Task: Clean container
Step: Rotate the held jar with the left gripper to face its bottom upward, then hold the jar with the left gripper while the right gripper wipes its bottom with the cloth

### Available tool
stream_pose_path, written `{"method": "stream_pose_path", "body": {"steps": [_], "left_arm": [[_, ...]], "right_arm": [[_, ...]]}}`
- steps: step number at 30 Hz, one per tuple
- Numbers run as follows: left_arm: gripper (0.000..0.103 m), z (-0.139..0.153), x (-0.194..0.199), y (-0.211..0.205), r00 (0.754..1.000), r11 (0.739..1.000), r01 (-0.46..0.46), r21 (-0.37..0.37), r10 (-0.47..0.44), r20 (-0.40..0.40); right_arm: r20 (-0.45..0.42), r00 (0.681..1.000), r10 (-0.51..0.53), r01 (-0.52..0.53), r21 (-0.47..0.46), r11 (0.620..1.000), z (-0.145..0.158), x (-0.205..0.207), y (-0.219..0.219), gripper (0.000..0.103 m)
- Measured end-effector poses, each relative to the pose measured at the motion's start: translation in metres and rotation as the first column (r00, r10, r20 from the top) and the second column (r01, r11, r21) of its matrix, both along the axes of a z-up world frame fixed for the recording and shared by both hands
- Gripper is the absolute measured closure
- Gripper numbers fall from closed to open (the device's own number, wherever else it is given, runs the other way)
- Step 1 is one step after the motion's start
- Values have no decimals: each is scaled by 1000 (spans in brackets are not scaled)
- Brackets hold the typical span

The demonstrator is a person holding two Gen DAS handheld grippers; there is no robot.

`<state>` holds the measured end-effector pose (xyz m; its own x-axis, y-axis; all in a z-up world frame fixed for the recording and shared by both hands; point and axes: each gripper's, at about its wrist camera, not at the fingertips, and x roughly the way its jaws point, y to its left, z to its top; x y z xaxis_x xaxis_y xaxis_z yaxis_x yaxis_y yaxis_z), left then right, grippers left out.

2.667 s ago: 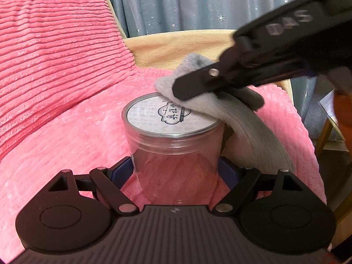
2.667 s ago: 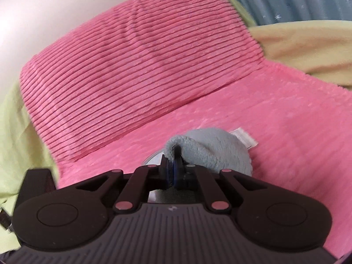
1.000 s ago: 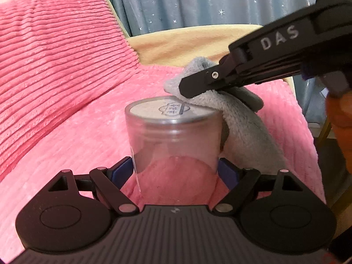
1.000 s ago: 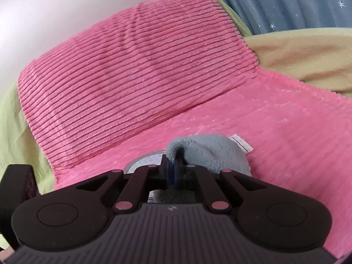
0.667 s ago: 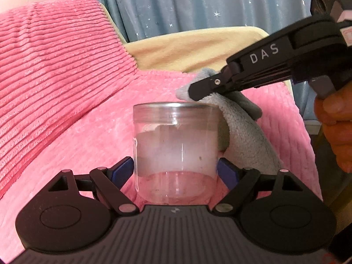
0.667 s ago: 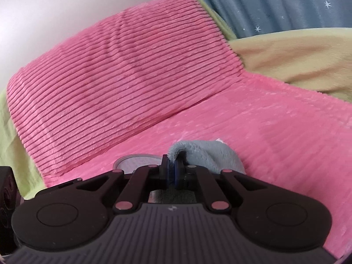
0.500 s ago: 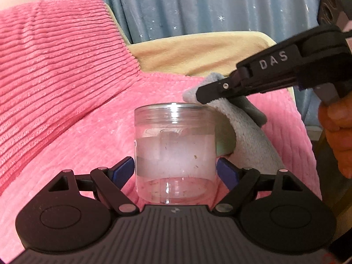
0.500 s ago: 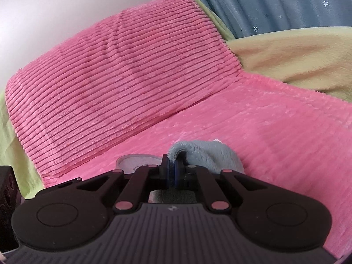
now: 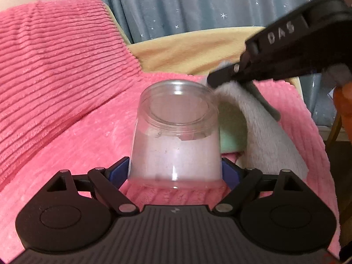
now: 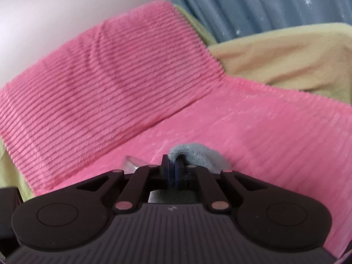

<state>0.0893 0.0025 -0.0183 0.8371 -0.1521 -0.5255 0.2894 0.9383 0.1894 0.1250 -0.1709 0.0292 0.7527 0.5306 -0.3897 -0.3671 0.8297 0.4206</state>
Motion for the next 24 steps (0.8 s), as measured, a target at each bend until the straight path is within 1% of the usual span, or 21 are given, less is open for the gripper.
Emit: {"method": "stream_pose_path", "body": {"steps": [2,4,8,11,13,15,17,19,22,23,24], "left_arm": [[17,0,-1,-2,1000,1000,7,10,-7,9],[17,1,0,-3,1000,1000,12,2,-12,16],[17,1,-1,-3,1000,1000,19,-4,-19,18],[18,3,-3,1,999,999,41,-30,-41,12],[18,5,-8,4,996,995,84,-53,-83,23],[18,5,-14,4,991,990,129,-54,-128,31],[18,3,-15,1,990,990,138,-33,-138,21],[18,0,-14,1,991,991,133,-24,-133,9],[18,0,-14,7,994,993,109,-38,-109,8],[18,0,-13,8,994,993,107,-43,-107,8],[18,0,-13,7,994,993,108,-43,-108,8]], "right_arm": [[17,1000,14,-14,19,1000,1,-1,0,100],[35,999,29,-30,36,999,3,-2,0,100],[19,997,81,-82,19,996,0,-2,11,100],[35,997,72,-73,18,997,2,-3,12,100],[46,997,58,-60,38,998,4,-3,7,100],[35,996,79,-81,39,996,3,-1,8,100],[3,990,144,-144,18,989,-2,0,17,99],[-25,973,231,-230,46,972,-4,-1,23,99],[-63,932,358,-352,90,932,-5,-3,31,99],[-65,919,390,-384,85,919,-6,-5,33,99],[-61,913,403,-399,69,914,-6,-6,34,99]]}}
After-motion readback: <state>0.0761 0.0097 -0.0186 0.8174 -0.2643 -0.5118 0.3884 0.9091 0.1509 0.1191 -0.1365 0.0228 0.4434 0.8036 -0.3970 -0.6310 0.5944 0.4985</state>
